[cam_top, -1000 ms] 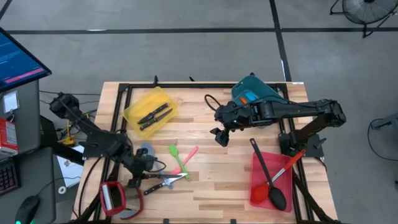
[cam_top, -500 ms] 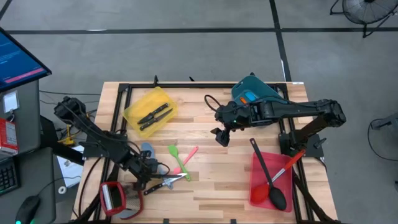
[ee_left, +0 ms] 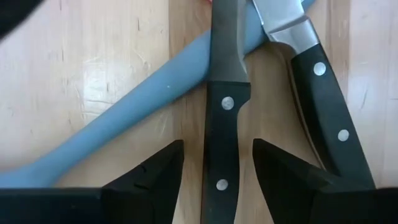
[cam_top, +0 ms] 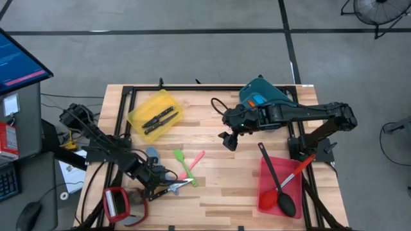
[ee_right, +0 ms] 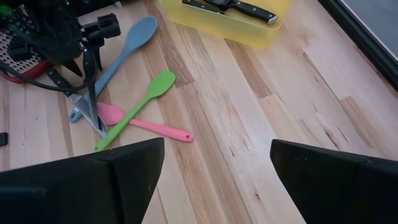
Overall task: Pick & Place Kitchen Items
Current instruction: Put the left silver knife into the yellow bin
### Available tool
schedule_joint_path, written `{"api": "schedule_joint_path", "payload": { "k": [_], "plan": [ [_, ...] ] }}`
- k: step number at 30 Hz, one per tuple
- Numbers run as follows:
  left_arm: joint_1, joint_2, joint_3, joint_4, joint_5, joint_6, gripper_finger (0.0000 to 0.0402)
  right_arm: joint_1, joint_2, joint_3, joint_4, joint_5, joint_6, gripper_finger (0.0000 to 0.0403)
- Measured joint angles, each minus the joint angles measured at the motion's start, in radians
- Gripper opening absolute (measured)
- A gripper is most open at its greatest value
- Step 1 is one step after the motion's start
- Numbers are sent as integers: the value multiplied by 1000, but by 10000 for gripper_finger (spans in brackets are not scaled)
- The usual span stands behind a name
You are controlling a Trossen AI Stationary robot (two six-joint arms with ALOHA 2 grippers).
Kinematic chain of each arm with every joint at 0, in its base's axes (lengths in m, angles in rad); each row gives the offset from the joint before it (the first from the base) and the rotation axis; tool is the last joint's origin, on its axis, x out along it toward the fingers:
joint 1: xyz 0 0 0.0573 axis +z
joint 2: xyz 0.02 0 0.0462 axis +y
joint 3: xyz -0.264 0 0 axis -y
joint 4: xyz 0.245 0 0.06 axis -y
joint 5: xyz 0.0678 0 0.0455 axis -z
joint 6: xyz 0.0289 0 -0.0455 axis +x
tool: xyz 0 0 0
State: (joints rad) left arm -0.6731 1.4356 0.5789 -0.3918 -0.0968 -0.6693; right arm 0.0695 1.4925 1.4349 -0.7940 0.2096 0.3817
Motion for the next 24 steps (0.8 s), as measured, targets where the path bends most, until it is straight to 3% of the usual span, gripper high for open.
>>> {"api": "schedule_joint_path", "payload": {
  "k": [7, 17, 24],
  "plan": [
    [0, 23, 1, 6, -20, -17, 168, 0, 0, 0, -14, 0, 0, 291],
    [1, 24, 0, 13, -5, -26, 36, 0, 0, 0, -14, 0, 0, 291],
    [1, 6, -3, 28, 11, -44, 33, 0, 0, 0, -14, 0, 0, 291]
  ]
}}
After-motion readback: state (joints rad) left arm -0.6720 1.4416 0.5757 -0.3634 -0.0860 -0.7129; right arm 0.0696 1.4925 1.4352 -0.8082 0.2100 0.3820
